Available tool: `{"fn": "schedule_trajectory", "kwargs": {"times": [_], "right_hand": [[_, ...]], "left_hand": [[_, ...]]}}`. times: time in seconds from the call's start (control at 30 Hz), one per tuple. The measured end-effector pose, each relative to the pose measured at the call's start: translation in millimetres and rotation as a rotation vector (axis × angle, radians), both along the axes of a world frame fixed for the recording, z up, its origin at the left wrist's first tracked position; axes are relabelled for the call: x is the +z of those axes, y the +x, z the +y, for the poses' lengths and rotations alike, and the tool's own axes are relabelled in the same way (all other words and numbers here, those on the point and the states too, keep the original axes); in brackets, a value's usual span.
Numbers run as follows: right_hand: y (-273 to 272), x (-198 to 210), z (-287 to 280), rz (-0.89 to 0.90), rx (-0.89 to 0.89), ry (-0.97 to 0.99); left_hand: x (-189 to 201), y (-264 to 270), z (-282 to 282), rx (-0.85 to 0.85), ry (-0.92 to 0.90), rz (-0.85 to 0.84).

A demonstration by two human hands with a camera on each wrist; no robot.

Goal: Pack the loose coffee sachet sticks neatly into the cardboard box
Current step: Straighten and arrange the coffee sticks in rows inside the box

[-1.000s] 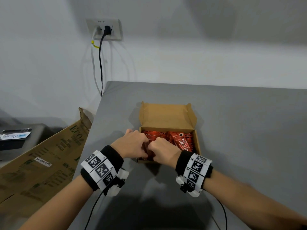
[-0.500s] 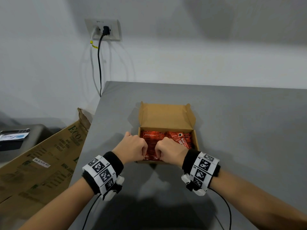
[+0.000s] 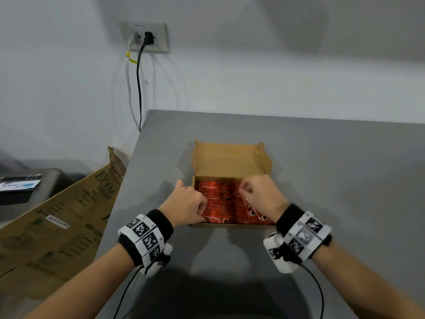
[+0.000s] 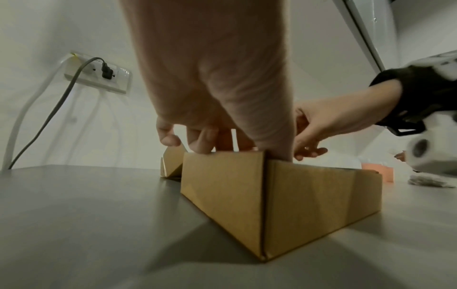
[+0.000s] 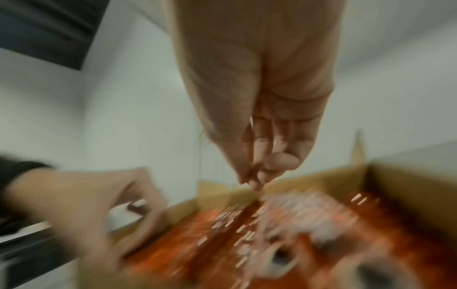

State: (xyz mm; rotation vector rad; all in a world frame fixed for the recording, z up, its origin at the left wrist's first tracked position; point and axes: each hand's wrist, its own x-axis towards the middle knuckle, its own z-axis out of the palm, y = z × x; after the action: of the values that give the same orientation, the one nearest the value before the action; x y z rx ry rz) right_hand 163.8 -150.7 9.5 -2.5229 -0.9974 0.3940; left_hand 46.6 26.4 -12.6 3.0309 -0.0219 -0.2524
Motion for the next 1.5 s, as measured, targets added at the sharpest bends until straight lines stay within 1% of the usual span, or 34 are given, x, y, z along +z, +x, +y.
{"fn": "schedule_trajectory", "kwargs": {"times": [0.07, 0.1, 0.2, 0.27, 0.3, 0.4, 0.5, 0.53, 0.6, 0.63, 0.67, 0.7, 0.77, 0.8, 0.9, 0.97, 1.03, 1.13, 1.2, 1.23, 1.3, 1.43, 1.5], "right_hand": [[23, 7, -15, -0.024, -0.178, 0.053], [29, 9, -21, -0.01, -0.21, 0.03], [24, 3, -28, 0.106, -0.16, -0.173], [15, -3, -29, 0.07, -0.138, -0.271], [13, -6, -28, 0.043, -0.144, -0.279], [13, -9, -28, 0.028, -0.178, -0.237], [13, -7, -28, 0.001, -0.171, -0.227], [12, -3, -28, 0.009, -0.177, -0.171], [6, 7, -23, 0.099, -0.181, 0.077], [-1, 13, -18, 0.141, -0.154, 0.189], [-9, 17, -12, 0.182, -0.098, 0.258], [-19, 20, -6, 0.226, -0.023, 0.28], [-37, 17, 5, 0.287, 0.127, 0.237], [-43, 13, 10, 0.286, 0.187, 0.193], [-47, 5, 17, 0.214, 0.321, 0.064], [-45, 8, 21, 0.211, 0.345, 0.014], [-45, 12, 25, 0.17, 0.357, -0.001], [-44, 14, 30, 0.104, 0.351, 0.071], [-45, 13, 31, 0.143, 0.334, 0.078], [-45, 10, 30, 0.166, 0.337, 0.057], [-47, 6, 29, 0.153, 0.363, -0.016], [-53, -2, 34, 0.04, 0.455, -0.177], [-54, 0, 39, -0.028, 0.49, -0.244]], "left_hand": [[-1, 0, 1, -0.007, -0.018, 0.002], [-1, 0, 1, -0.007, -0.022, 0.001], [-2, 1, 2, 0.0, -0.029, -0.005], [-3, 1, 2, 0.002, -0.029, 0.004], [-4, 0, 2, 0.003, -0.028, 0.007], [-5, -1, 2, 0.01, -0.028, 0.0], [-6, -1, 2, 0.021, -0.038, -0.008], [-6, -2, 3, 0.025, -0.045, -0.011], [-6, -2, 3, 0.032, -0.045, -0.009], [-7, -2, 3, 0.036, -0.038, -0.005], [-7, -2, 2, 0.042, -0.033, -0.002], [-7, -2, 2, 0.049, -0.029, -0.002], [-7, -2, 1, 0.065, -0.006, -0.006], [-7, -3, 1, 0.07, 0.012, -0.007], [-9, -4, 1, 0.078, 0.016, -0.005], [-10, -4, 1, 0.079, 0.005, -0.01], [-10, -4, 1, 0.078, 0.018, -0.013], [-11, -4, 1, 0.052, 0.066, 0.0], [-11, -4, 2, 0.053, 0.063, 0.004], [-10, -4, 1, 0.062, 0.046, 0.0], [-8, -4, 1, 0.078, 0.004, -0.006], [-2, -6, -1, 0.057, -0.057, 0.005], [2, -6, 0, 0.044, -0.083, 0.043]]}}
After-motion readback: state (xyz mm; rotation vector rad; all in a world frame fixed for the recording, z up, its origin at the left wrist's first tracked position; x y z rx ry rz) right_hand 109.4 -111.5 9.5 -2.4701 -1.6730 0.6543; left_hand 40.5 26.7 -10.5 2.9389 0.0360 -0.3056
